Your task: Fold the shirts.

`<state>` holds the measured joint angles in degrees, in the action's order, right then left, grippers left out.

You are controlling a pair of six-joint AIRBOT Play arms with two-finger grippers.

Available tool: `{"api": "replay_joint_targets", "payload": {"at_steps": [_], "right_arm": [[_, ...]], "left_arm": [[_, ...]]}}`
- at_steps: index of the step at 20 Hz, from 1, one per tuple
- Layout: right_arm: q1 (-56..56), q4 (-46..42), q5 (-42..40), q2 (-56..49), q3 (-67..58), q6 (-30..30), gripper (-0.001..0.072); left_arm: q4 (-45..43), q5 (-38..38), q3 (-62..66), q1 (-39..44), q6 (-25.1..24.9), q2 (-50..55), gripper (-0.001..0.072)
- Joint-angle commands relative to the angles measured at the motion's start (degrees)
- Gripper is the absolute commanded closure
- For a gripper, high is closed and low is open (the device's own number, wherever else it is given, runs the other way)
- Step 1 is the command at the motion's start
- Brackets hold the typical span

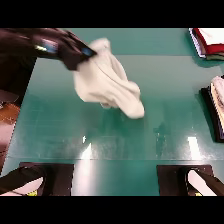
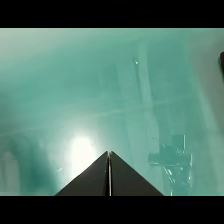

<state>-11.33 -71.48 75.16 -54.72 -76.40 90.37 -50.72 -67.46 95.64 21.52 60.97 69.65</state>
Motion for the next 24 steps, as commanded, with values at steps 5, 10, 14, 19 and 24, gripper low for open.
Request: {"api": "replay_joint_targets", "payload": {"at_steps": [5, 10, 14, 19, 24], "right_arm": [[0.0, 0.0, 0.0, 0.0, 0.0, 0.0, 0.0695], [0.0, -0.1, -0.2, 0.0, 0.0, 0.0, 0.0696], [0.0, 0.0, 0.0, 0.0, 0.0, 0.0, 0.0695], [0.1, 0.0, 0.0, 0.0, 0.0, 0.0, 0.0695], [0.1, 0.0, 0.3, 0.0, 0.0, 0.0, 0.0695]], "left_arm": [[-5.6, 2.9, 0.8, -2.4, 7.9, 17.0, 0.0059], [-5.7, -13.5, 0.1, -14.1, 14.8, 15.3, 0.0119], [-2.9, -12.3, -15.2, -13.5, 15.5, 10.6, 0.0210], [5.1, 5.4, -38.9, -5.3, 15.5, 7.1, 0.0208], [8.9, 22.7, -43.1, 3.7, 15.8, 7.2, 0.0210]]}}
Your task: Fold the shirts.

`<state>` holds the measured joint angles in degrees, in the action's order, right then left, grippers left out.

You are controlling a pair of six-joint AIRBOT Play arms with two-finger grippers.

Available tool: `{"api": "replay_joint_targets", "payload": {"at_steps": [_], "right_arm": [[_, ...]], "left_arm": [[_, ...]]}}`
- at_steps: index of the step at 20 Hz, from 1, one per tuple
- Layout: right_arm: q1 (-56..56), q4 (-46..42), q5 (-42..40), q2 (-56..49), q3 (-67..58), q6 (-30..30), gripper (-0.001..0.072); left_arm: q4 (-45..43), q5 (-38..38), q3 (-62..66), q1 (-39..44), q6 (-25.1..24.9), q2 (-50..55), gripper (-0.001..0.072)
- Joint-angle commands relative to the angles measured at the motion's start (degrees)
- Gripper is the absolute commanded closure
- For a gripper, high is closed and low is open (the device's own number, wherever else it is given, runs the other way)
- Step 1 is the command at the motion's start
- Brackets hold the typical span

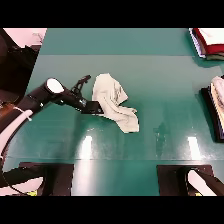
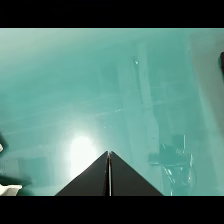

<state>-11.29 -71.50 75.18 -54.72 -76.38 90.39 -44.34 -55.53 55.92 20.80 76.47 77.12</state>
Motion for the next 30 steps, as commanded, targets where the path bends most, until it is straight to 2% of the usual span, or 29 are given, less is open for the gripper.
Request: {"api": "replay_joint_targets", "payload": {"at_steps": [1, 4, 5, 6, 10, 13, 16, 19, 20, 21, 22, 26, 28, 30], "right_arm": [[0.1, 0.0, 0.7, 0.0, 0.0, 0.0, 0.0695], [0.0, 0.0, 1.1, 0.0, 0.0, 0.0, 0.0695], [0.1, 0.0, 1.2, 0.0, 0.0, 0.0, 0.0695], [0.1, 0.0, 1.3, 0.0, 0.0, 0.0, 0.0695], [0.0, 0.0, 1.6, 0.0, 0.0, 0.0, 0.0695], [0.1, 0.5, 1.9, 0.0, 0.0, 0.0, 0.0695], [1.0, 6.4, 3.3, 0.0, 0.5, 0.0, 0.0695], [6.7, 12.2, 0.5, 0.0, 5.3, -3.2, 0.0690], [9.9, 14.1, -1.7, -0.5, 8.0, -3.8, 0.0599], [13.2, 15.5, -3.8, -1.8, 10.5, -4.1, 0.0379], [16.5, 16.5, -5.4, -3.7, 12.4, -4.1, 0.0257], [28.5, 18.1, -13.3, -16.0, 15.5, -5.6, 0.0251], [33.6, 18.2, -15.3, -23.3, 13.1, -6.0, 0.0251], [37.9, 22.2, -15.7, -30.1, 9.4, -9.5, 0.0251]], "left_arm": [[2.5, 11.7, -3.4, 5.0, 1.1, -0.3, 0.0211], [2.4, 12.1, -3.4, 5.2, 3.1, -0.3, 0.0214], [2.4, 12.0, -3.4, 5.2, 3.1, -0.3, 0.0388], [2.4, 12.1, -3.4, 5.2, 3.0, -0.3, 0.0679], [2.4, 12.5, -3.4, 5.2, 3.2, -0.3, 0.0682], [1.0, 7.6, -0.1, 3.3, 2.8, -1.9, 0.0683], [-7.4, -0.6, 8.8, -3.6, 2.0, -9.8, 0.0682], [-18.5, -9.8, 19.1, -10.1, 0.5, -17.4, 0.0682], [-22.4, -11.8, 21.4, -11.0, 0.5, -19.2, 0.0682], [-26.0, -13.7, 23.2, -11.3, 0.5, -20.3, 0.0681], [-28.4, -15.4, 24.1, -11.3, 0.5, -21.1, 0.0681], [-29.9, -20.8, 24.5, -11.3, 0.5, -20.8, 0.0681], [-30.5, -21.2, 24.5, -11.3, 0.5, -20.8, 0.0681], [-30.5, -21.8, 24.5, -11.3, 0.5, -20.8, 0.0681]]}}
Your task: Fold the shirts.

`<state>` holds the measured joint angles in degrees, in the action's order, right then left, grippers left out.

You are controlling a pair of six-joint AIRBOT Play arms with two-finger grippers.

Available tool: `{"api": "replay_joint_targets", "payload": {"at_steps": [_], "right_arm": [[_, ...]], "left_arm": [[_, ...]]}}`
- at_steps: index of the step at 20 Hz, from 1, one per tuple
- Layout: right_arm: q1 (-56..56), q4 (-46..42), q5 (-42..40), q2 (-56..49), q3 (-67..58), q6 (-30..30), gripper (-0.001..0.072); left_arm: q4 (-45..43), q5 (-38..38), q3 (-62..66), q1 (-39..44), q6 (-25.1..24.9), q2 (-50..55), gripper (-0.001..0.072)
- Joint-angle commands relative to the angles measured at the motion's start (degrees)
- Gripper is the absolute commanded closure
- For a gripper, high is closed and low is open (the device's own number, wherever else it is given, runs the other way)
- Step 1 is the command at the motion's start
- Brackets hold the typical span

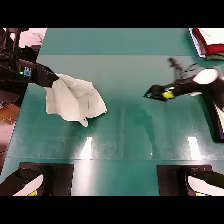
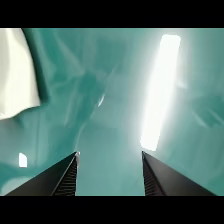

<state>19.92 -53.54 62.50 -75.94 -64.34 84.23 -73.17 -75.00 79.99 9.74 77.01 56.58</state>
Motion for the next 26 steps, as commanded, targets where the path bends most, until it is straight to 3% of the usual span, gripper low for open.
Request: {"api": "replay_joint_targets", "payload": {"at_steps": [1, 4, 13, 14, 15, 16, 20, 23, 26], "right_arm": [[8.5, 7.9, -2.9, -12.1, -4.9, -5.7, 0.0251], [13.0, 15.3, -2.7, -20.1, -11.3, -8.5, 0.0251], [22.1, 16.1, 1.8, -36.3, -26.5, -8.2, 0.0275], [22.4, 16.0, 1.6, -36.4, -26.9, -8.2, 0.0386], [22.4, 16.0, 1.1, -36.1, -26.9, -8.2, 0.0620], [22.2, 15.8, 0.6, -35.5, -26.9, -8.3, 0.0696], [16.9, 7.5, -0.4, -26.2, -26.9, -8.2, 0.0697], [9.2, 0.8, -0.1, -13.6, -26.9, -8.0, 0.0697], [0.1, -0.5, -1.0, 0.2, -26.9, -6.8, 0.0698]], "left_arm": [[-1.7, -2.6, 0.5, -0.2, 0.2, -0.3, 0.0681], [-1.6, -2.8, 0.5, -0.2, 0.8, -0.3, 0.0681], [-1.6, -5.1, 0.5, -0.2, 1.0, -0.3, 0.0681], [-1.6, -5.3, 0.5, -0.2, 1.0, -0.3, 0.0681], [-1.6, -5.6, 0.5, -0.2, 1.0, -0.3, 0.0681], [-1.6, -5.6, 0.5, -0.2, 1.0, -0.3, 0.0681], [-1.7, -5.5, 5.5, -0.2, 1.0, -0.5, 0.0681], [-1.7, -5.5, 17.9, -0.2, 1.0, -0.5, 0.0681], [-0.7, -5.4, 30.4, -0.2, 1.0, -0.5, 0.0681]]}}
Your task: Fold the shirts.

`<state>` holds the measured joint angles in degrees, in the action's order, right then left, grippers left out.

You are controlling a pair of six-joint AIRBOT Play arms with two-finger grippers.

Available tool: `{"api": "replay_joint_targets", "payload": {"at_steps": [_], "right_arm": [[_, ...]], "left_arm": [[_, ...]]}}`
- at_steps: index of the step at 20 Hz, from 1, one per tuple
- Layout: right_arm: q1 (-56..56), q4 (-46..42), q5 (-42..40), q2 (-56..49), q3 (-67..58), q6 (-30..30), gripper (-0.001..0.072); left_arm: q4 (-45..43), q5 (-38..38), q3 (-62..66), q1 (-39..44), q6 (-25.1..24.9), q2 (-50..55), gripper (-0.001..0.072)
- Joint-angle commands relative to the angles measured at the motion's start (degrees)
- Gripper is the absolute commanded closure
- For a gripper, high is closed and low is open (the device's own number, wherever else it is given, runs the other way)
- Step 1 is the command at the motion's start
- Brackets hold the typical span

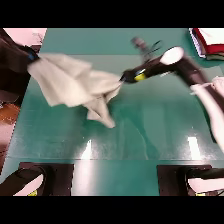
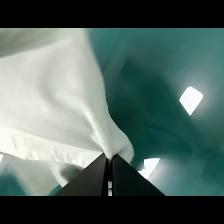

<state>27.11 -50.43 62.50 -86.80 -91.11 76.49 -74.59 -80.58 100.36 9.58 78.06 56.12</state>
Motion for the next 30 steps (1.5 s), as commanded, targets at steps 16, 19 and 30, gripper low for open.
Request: {"api": "replay_joint_targets", "payload": {"at_steps": [16, 19, 30], "right_arm": [[-20.5, -3.7, 8.0, 36.9, 0.0, 7.9, 0.0699], [-20.5, -3.7, 15.7, 30.8, 3.1, 9.0, 0.0699], [-20.5, -3.7, 13.2, 19.2, 21.6, 8.9, 0.0698]], "left_arm": [[21.5, -2.6, -5.0, 0.0, -2.4, 0.7, 0.0681], [14.2, 0.9, -21.0, 0.0, -3.5, 3.0, 0.0681], [6.4, 14.4, -28.6, -5.2, -0.9, 23.3, 0.0668]]}}
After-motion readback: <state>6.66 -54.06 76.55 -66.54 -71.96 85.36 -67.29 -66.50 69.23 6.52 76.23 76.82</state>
